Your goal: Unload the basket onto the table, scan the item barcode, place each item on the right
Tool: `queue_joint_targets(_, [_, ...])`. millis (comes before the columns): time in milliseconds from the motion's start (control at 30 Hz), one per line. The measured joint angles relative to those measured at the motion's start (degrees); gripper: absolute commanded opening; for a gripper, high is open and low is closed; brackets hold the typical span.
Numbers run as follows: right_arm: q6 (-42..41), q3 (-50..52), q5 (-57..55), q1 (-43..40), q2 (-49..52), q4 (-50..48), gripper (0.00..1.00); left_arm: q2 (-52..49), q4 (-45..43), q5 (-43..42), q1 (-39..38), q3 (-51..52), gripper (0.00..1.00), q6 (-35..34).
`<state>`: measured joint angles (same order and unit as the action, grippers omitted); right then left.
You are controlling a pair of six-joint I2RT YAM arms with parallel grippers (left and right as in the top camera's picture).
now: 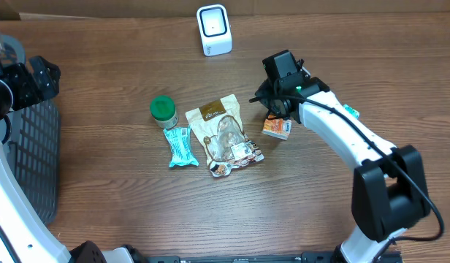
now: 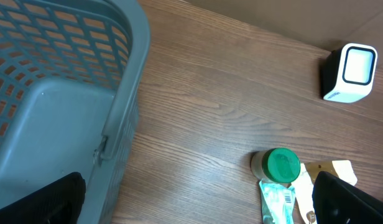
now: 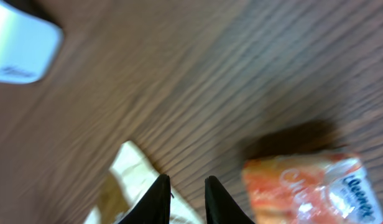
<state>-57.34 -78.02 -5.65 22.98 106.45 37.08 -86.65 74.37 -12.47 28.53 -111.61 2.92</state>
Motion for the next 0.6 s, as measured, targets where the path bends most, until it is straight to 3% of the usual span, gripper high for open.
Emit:
queue_joint_targets(433, [-1.53,0.74,-2.25,0.00,7.89,-0.46,0.17,0.00,0.02,0.00,0.00,0.00,1.00,0.00])
queue_joint_targets(600, [4.42,0.85,2.32,-0.02,8.81,-2.56,0.17,0.00,0.00,0.00,0.00,0.00,1.00,0.00])
